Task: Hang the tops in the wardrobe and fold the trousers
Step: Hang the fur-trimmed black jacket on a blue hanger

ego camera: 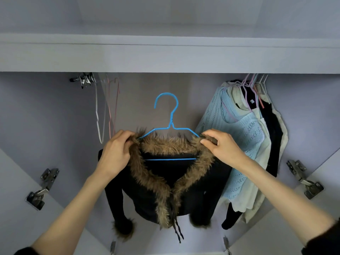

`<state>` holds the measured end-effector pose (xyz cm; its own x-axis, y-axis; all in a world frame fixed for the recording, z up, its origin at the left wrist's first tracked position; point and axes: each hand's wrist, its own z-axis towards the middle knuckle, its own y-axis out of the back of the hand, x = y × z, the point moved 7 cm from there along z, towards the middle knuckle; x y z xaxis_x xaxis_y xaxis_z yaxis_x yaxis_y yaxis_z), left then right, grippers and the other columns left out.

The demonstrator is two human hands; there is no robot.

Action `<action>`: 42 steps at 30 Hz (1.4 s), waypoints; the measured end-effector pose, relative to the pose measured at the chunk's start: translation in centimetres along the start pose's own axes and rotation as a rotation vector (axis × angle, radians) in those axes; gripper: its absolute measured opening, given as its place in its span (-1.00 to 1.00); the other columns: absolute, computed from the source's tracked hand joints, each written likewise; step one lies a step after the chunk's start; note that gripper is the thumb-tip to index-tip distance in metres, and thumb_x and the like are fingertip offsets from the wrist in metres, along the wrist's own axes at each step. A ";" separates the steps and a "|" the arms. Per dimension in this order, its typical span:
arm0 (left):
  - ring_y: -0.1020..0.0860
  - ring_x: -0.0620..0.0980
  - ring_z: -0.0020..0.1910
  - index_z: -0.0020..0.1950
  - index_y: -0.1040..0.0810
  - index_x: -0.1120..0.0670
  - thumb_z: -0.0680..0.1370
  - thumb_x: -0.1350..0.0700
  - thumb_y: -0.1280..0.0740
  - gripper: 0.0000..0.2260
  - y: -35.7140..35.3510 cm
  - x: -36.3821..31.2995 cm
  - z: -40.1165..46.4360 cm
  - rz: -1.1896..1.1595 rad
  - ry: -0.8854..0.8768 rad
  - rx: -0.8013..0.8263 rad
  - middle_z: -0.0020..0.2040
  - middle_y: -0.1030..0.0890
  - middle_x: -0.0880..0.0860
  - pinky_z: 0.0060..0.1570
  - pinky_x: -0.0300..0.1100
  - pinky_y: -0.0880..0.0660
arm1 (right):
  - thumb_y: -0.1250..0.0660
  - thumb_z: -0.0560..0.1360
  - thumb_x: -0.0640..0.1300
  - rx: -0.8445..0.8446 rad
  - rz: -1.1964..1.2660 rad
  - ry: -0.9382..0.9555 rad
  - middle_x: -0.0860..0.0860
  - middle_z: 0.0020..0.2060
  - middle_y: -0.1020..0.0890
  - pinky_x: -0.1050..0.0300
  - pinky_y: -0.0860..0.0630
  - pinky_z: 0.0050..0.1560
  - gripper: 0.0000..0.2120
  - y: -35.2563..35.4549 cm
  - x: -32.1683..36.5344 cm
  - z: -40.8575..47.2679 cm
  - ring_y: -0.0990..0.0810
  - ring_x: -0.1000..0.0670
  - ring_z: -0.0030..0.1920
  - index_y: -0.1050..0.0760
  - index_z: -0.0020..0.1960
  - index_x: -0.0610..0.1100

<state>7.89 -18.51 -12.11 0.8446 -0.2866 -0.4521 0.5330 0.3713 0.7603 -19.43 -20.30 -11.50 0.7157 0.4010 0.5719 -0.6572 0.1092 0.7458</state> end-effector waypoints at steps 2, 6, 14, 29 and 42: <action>-0.55 0.19 -0.05 0.03 -0.55 0.27 0.49 0.44 -0.24 -0.81 -0.4 -0.1 -0.1 -0.026 0.009 0.011 -0.07 -0.57 0.18 -0.12 -0.34 -0.26 | -0.34 0.51 -0.17 0.051 -0.036 -0.021 0.10 -0.29 -0.46 0.35 -0.28 -0.26 -0.83 -0.5 -0.9 -0.4 -0.41 0.15 -0.30 -0.52 0.05 -0.25; -0.54 0.16 0.01 0.06 -0.56 0.28 0.51 0.41 -0.24 -0.82 -0.7 -0.4 -0.2 -0.067 0.021 0.027 -0.02 -0.59 0.18 -0.08 -0.37 -0.27 | -0.36 0.50 -0.05 0.139 -0.060 -0.045 0.07 0.09 -0.54 0.29 -0.34 0.15 -0.58 -0.5 -1.5 -0.8 -0.49 0.10 0.11 -0.43 0.31 -0.13; -0.53 0.05 0.02 0.06 -0.58 0.25 0.53 0.35 -0.28 -0.85 -3.4 -2.6 0.5 -0.194 -0.015 0.063 -0.03 -0.56 0.07 -0.04 -0.40 -0.28 | -0.26 0.55 -0.25 0.347 0.364 -0.180 -0.03 -0.36 -0.64 0.30 -0.44 -0.36 -0.85 -1.0 1.8 0.9 -0.61 0.07 -0.36 -0.56 -0.17 -0.17; -0.42 0.14 0.26 0.23 -0.50 0.15 0.43 0.33 -0.10 -0.59 -1.1 -12.6 3.9 0.075 -0.540 -0.184 0.23 -0.52 0.16 0.23 -0.11 -0.30 | -0.11 0.51 -0.45 0.297 1.329 -0.715 -0.19 -0.17 -0.69 0.14 -0.63 -0.18 -0.78 -1.9 -6.4 -0.5 -0.70 -0.08 -0.16 -0.47 0.08 -0.37; -0.21 0.20 0.42 0.45 -0.27 0.14 0.39 0.35 -0.16 -0.40 1.5 -18.8 6.0 0.529 -0.671 -0.555 0.45 -0.25 0.13 0.38 0.21 -0.07 | -0.14 0.60 -0.30 -0.041 1.375 -0.623 -0.18 -0.04 -0.61 0.22 -0.61 -0.27 -0.68 1.2 -10.8 4.3 -0.70 0.00 -0.21 -0.32 0.32 -0.41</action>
<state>-7.44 -17.84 0.29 0.8675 -0.3397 0.3633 0.1917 0.9023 0.3861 -26.93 -28.36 -15.28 -0.4685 -0.2283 0.8535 -0.8777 0.0099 -0.4791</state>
